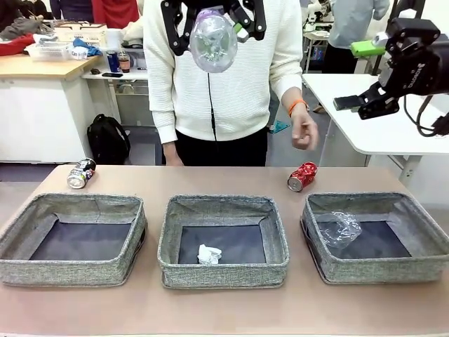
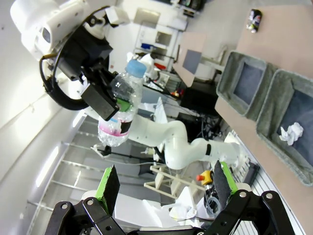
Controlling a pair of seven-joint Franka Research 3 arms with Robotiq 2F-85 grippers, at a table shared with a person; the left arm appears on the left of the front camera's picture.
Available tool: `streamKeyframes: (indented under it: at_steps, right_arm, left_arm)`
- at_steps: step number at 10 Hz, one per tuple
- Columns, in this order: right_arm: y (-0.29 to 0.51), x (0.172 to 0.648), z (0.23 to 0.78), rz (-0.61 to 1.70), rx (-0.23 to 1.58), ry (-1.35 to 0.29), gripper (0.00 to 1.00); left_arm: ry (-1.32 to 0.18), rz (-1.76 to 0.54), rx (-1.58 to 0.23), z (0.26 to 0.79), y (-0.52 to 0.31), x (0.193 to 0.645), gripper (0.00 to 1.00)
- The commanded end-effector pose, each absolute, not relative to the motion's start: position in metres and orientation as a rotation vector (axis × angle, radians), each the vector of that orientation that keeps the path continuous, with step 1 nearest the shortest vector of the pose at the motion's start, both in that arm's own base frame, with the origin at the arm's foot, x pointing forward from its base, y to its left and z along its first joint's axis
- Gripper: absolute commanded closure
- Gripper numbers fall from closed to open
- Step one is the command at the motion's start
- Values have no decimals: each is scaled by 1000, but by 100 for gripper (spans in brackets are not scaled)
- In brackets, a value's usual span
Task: Sort the waste into the appropriate baskets.
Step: Place the picked waste into the Fabric basket indicated by the person.
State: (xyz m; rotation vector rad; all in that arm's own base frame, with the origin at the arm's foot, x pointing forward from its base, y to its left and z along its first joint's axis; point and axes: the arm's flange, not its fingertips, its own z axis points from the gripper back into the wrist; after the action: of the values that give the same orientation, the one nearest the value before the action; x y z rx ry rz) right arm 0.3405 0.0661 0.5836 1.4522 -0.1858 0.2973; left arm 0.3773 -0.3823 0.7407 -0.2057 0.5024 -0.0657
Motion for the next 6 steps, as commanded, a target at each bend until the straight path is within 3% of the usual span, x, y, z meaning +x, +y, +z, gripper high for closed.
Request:
streamKeyframes:
  at_steps: [1, 6]
  right_arm:
    - [66, 342, 584, 315, 1450, -206, 0]
    - [66, 342, 584, 315, 1450, -206, 0]
  left_arm:
    - [496, -50, -208, 740, -381, 372, 100]
    - [496, -50, -208, 740, -381, 372, 100]
